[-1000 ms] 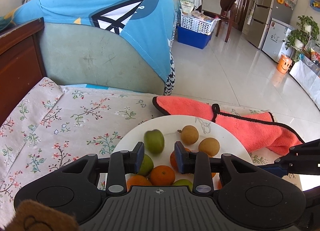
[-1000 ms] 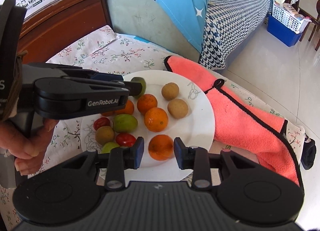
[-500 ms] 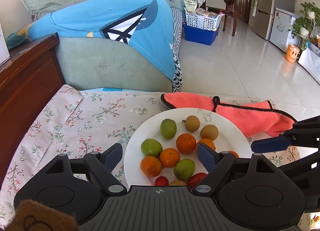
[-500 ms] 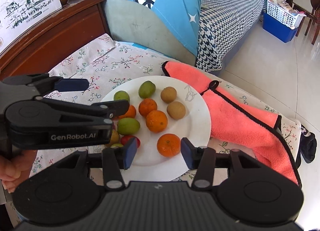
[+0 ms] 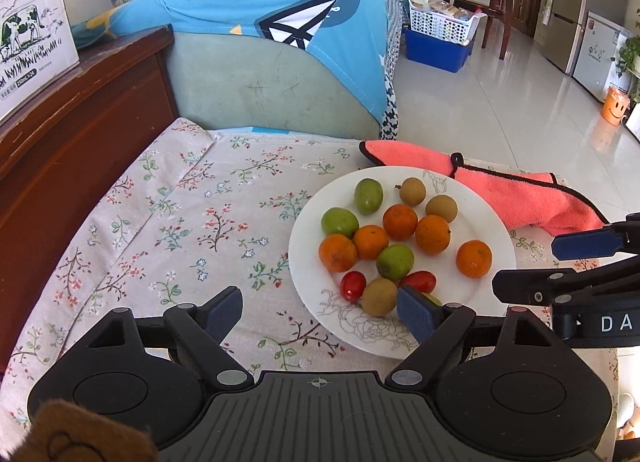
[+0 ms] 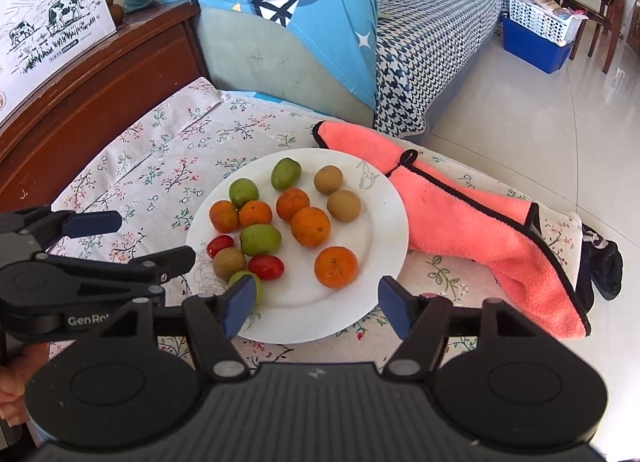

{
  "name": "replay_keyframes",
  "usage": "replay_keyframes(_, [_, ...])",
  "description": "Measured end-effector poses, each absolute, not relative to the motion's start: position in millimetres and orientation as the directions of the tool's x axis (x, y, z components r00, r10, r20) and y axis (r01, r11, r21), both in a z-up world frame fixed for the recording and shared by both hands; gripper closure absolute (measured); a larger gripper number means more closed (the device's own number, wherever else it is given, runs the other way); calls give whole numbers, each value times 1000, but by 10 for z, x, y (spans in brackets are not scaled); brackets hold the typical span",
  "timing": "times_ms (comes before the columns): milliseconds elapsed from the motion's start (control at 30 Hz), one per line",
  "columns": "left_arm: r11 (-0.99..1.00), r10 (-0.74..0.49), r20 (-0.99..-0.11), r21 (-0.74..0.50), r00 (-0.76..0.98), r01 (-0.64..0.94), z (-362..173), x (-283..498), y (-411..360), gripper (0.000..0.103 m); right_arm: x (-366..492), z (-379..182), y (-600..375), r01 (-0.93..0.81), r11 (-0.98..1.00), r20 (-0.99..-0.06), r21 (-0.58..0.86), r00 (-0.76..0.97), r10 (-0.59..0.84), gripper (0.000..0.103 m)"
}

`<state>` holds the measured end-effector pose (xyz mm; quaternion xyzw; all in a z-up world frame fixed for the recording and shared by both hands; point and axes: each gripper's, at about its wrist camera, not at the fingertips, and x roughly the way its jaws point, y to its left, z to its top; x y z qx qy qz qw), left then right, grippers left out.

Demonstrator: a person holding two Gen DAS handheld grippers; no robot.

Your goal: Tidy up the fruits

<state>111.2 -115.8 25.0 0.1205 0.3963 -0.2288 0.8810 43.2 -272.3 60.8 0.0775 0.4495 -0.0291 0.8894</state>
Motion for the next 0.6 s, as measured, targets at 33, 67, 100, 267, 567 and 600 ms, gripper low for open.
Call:
replay_keyframes(33, [867, -304, -755, 33, 581, 497, 255, 1084, -1144, 15, 413, 617, -2716, 132, 985, -806, 110, 592, 10, 31])
replay_keyframes(67, [869, -298, -756, 38, 582, 494, 261, 1044, -1129, 14, 392, 623, -2705, 142, 984, -808, 108, 589, 4, 30])
replay_keyframes(100, [870, -292, -759, 42, 582, 492, 267, 1014, -1114, 13, 374, 627, -2695, 149, 983, -811, 107, 585, 0, 30])
replay_keyframes(267, [885, -252, -783, 51, 569, 462, 276, 926, -1043, 11, 307, 638, -2658, 185, 977, -821, 103, 571, -21, 23])
replay_keyframes(567, [908, -201, -808, 59, 554, 415, 295, 897, -927, 11, 119, 658, -2568, 224, 971, -824, 88, 564, -56, 15])
replay_keyframes(600, [912, -197, -807, 58, 557, 407, 300, 910, -919, 11, 118, 648, -2554, 227, 971, -826, 81, 560, -62, 15])
